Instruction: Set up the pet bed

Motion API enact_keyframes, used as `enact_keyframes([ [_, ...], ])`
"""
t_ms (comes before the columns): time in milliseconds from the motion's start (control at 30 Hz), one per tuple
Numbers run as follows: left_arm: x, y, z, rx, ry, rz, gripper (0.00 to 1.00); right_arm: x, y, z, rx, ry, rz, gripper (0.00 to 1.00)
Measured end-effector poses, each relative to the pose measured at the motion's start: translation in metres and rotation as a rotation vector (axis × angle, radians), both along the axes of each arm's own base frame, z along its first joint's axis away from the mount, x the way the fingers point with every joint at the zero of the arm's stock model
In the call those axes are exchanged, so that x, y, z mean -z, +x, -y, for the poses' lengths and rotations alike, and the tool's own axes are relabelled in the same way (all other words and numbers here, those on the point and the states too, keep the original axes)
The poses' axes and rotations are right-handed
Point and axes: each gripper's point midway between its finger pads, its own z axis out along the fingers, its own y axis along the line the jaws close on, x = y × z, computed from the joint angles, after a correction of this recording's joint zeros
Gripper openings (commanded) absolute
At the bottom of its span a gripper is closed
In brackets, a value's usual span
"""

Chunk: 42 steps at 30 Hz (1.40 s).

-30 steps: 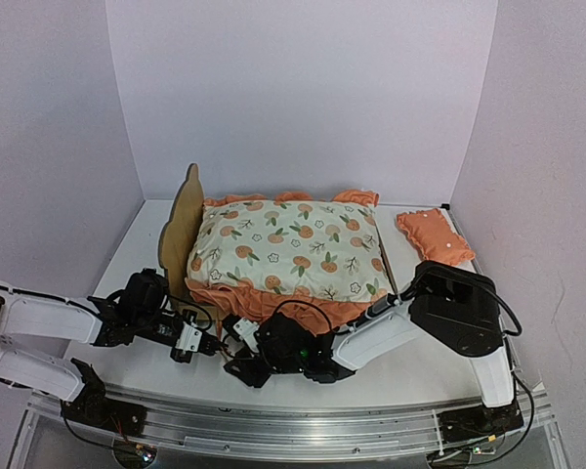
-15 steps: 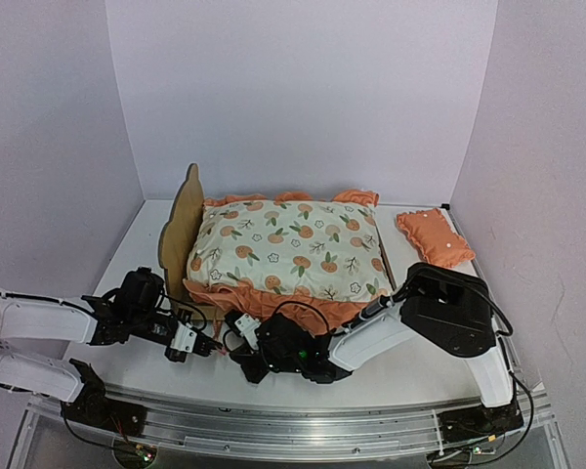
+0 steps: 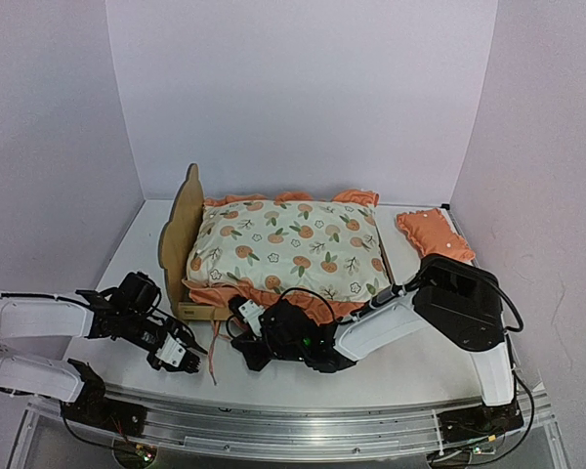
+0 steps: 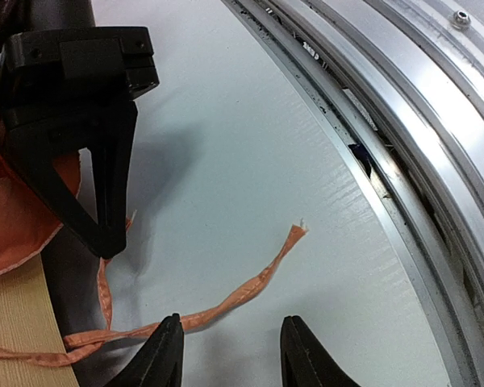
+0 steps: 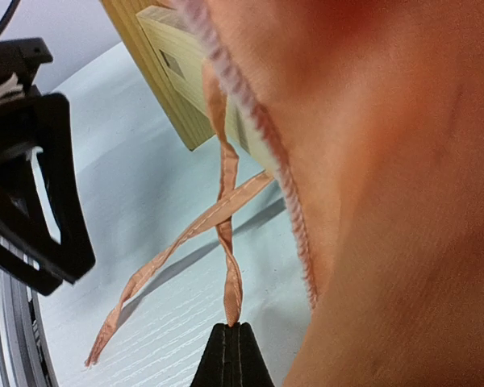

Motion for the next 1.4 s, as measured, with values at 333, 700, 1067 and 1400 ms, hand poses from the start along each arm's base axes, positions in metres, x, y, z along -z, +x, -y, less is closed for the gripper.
enact_keyframes([
  [333, -0.07, 0.031, 0.018, -0.452, -0.179, -0.364, 0.34, -0.001, -0.001, 0.001, 0.015, -0.013, -0.037, 0.0],
  [700, -0.086, 0.076, 0.017, -1.106, -0.366, -0.699, 0.23, -0.033, 0.0, -0.005, 0.059, 0.061, -0.105, 0.0],
  [1067, -0.053, 0.066, 0.009, -1.327, -0.458, -0.832, 0.26, -0.044, -0.001, -0.011, 0.066, 0.097, -0.152, 0.0],
  [1400, -0.034, 0.073, -0.013, -1.545, -0.488, -0.862, 0.33, -0.065, -0.001, -0.026, 0.043, 0.154, -0.165, 0.0],
])
